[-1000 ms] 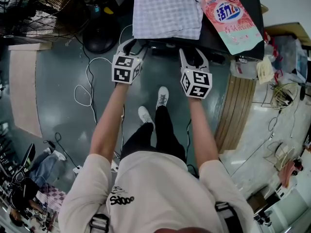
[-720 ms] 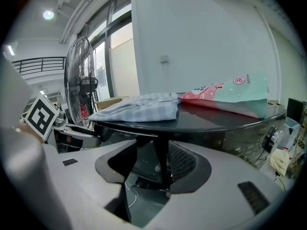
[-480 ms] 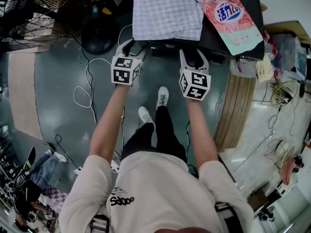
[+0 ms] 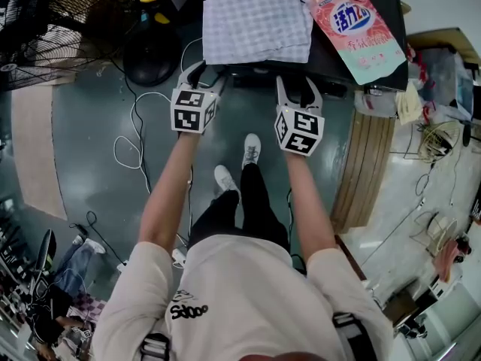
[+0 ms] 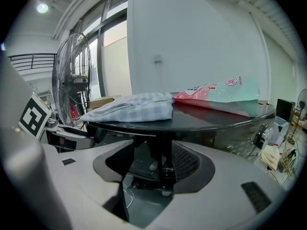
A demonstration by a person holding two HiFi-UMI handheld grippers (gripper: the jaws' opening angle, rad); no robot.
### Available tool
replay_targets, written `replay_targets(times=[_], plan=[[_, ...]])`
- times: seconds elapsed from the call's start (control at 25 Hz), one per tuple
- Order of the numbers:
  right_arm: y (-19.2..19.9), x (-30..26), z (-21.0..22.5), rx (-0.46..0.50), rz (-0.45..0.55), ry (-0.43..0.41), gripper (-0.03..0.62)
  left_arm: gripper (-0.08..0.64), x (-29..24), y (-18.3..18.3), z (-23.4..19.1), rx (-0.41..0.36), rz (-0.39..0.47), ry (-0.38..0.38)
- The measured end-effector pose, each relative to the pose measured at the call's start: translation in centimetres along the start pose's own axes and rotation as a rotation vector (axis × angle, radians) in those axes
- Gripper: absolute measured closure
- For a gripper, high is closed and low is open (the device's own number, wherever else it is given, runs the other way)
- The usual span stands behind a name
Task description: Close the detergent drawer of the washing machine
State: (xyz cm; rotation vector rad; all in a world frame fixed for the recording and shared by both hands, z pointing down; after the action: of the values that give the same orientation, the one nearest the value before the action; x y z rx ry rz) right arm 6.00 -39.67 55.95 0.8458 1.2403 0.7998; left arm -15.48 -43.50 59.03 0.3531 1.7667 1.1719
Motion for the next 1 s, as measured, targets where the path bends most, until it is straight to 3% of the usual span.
replay_targets(times=[0.32, 0.56, 0.84, 1.0], plan=[[-0.02, -0.18, 0.10, -0.051, 0.004, 0.040, 0.365, 0.321, -0.24, -0.17, -0.12, 0.022, 0.004, -0.016], [-0.10, -0.59, 0.12, -0.070, -0.005, 0.160, 0.386, 0.325, -0.86, -0.59, -0.43, 0.043, 0.004, -0.046], [0.03, -0.66, 0.29, -0.060, 0.005, 0.149, 0.387, 0.324, -0.95, -0.36, -0.49, 0.045, 0.037, -0.046], [0.13, -0.58, 0.32, -0.024, -0.016, 0.127, 0.388, 0.324, -0.75, -0.45, -0.50, 0.023, 0.013, -0.056]])
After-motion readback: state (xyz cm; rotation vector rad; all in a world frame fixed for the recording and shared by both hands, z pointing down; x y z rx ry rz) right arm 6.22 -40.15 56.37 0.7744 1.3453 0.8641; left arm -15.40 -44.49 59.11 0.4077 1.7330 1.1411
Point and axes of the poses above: the fingertips, and each gripper's own axes: x backward along the fingers, z to its right, y out of its underside, the point moved 5 cm from there along x, backward along the fingers, and after that the axes turned 4 degrees about -x, right-handed, at the moved point
